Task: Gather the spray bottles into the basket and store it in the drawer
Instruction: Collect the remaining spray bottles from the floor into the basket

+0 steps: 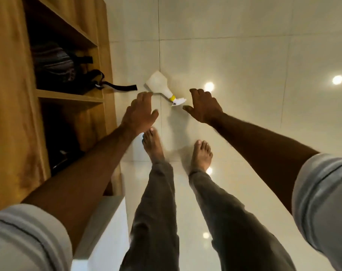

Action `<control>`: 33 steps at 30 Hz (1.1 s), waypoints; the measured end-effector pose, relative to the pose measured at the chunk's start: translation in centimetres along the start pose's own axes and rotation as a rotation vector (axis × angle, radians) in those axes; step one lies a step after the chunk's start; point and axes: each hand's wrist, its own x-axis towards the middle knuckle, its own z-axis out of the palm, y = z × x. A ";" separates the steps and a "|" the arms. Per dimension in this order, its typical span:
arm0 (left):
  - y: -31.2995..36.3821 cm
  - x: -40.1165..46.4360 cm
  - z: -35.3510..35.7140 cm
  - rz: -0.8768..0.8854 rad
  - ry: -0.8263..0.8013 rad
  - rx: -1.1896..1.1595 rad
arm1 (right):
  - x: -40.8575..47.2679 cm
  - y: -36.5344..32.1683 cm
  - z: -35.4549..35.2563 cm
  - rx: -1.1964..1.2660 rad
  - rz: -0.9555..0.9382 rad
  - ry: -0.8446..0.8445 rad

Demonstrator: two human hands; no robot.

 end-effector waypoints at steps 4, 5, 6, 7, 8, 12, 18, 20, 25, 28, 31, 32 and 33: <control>-3.6 9.0 3.6 -0.015 0.015 -0.081 | 8.4 0.6 4.5 0.034 -0.042 0.005; -4.3 11.1 4.6 -0.008 0.028 -0.099 | 10.5 0.6 5.7 0.042 -0.049 0.003; -4.9 13.0 5.6 -0.006 0.044 -0.118 | 12.4 0.5 6.8 0.055 -0.054 0.002; -5.3 14.8 6.5 -0.010 0.060 -0.140 | 14.2 0.4 7.9 0.068 -0.053 0.005; -5.7 16.5 7.3 -0.014 0.068 -0.161 | 15.8 0.3 9.0 0.081 -0.050 0.011; -6.5 21.3 10.0 -0.040 0.059 -0.268 | 19.8 -0.3 12.1 0.142 -0.042 0.021; -5.5 21.2 9.3 -0.111 0.123 -0.453 | 19.0 -0.1 10.5 0.229 -0.059 -0.030; -4.8 19.4 7.2 -0.150 0.145 -0.555 | 16.6 0.0 8.0 0.209 -0.083 -0.019; -1.4 10.4 -1.0 -0.222 0.015 -0.759 | 7.1 -0.8 -1.8 0.112 -0.200 0.052; 1.3 2.5 -7.6 -0.184 -0.125 -0.784 | 0.1 -2.4 -9.4 0.057 -0.289 0.089; 4.3 -5.5 -14.0 -0.143 -0.145 -0.842 | -6.7 -4.6 -16.3 0.000 -0.372 0.158; 5.4 -8.3 -16.0 -0.142 -0.123 -0.876 | -9.3 -5.6 -18.4 -0.015 -0.386 0.226; 6.6 -11.1 -17.9 -0.142 -0.092 -0.925 | -11.9 -6.7 -20.4 -0.036 -0.382 0.317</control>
